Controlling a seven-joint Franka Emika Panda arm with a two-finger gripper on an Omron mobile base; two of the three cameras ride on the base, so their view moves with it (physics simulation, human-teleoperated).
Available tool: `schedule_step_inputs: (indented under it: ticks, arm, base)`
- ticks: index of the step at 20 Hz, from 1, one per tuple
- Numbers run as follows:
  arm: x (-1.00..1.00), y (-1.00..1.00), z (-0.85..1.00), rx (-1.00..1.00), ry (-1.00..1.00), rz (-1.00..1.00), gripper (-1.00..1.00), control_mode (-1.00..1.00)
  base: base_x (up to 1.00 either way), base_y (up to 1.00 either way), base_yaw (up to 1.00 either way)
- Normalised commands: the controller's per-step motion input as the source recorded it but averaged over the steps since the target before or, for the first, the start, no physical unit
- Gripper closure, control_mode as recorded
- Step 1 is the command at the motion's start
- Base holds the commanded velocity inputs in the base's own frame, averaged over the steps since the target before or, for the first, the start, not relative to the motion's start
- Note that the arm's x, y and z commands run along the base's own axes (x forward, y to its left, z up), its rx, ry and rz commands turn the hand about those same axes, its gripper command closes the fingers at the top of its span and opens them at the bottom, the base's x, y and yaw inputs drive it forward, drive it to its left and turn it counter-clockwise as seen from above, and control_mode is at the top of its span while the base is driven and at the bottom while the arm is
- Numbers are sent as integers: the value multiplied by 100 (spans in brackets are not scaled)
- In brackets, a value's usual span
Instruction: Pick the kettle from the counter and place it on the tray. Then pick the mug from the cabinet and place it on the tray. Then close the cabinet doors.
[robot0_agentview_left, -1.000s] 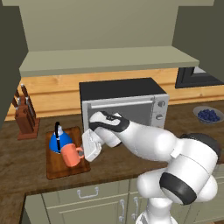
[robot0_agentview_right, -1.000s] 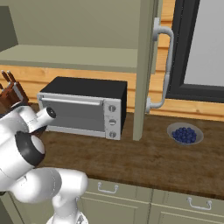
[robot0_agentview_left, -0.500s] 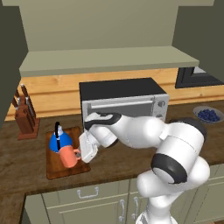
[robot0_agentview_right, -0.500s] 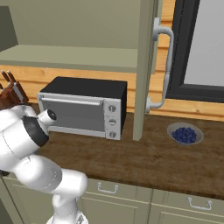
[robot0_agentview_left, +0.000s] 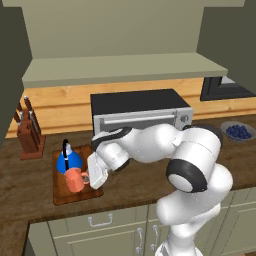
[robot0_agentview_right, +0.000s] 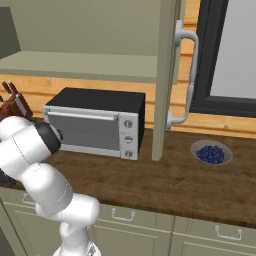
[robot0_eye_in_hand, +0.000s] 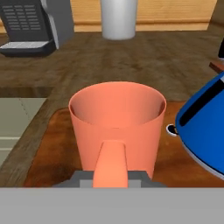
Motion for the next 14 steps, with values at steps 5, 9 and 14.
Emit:
schedule_step_inputs:
  ticks: [5, 9, 14]
  arm:
    - [1, 1, -16, 0, -10, 0, 100, -100]
    - [0, 0, 0, -2, -13, 0, -100, -100]
    - [-1, 0, 12, 0, -5, 0, -100, -100]
  base:
    - [0, 0, 0]
    - [0, 0, 0]
    - [0, 0, 0]
